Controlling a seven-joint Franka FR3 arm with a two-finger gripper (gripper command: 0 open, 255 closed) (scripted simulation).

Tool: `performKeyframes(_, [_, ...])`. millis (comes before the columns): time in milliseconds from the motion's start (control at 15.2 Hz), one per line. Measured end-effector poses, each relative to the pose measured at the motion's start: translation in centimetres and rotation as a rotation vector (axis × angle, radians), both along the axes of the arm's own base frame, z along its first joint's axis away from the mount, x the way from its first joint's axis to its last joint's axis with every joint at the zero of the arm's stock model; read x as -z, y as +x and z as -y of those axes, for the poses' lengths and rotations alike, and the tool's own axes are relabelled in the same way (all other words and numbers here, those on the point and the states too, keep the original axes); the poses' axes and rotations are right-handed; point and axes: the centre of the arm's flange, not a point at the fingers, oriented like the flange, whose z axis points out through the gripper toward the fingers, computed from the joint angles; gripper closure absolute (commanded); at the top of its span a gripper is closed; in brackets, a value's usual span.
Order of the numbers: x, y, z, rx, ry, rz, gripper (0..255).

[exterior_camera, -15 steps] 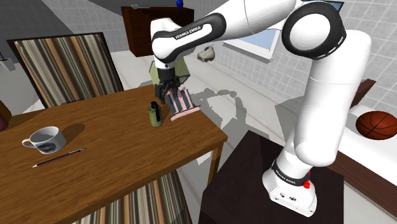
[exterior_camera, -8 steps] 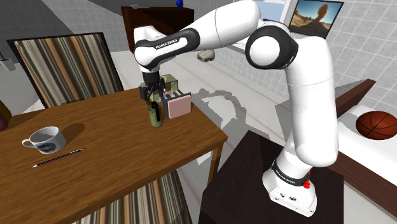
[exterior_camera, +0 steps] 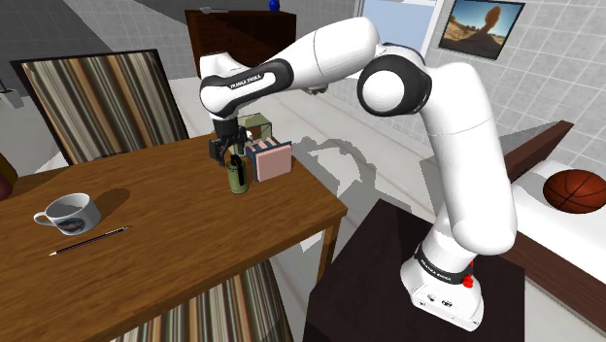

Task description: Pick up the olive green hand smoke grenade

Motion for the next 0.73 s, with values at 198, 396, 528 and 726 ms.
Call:
performKeyframes(198, [1.14, 0.01, 0.02, 0.000, 0.000, 0.000, 255])
performKeyframes(396, [1.18, 0.01, -0.05, 0.000, 0.000, 0.002, 255])
performKeyframes(528, [1.18, 0.01, -0.04, 0.000, 0.000, 0.002, 255])
performKeyframes(726, [1.18, 0.02, -0.05, 0.000, 0.000, 0.003, 255])
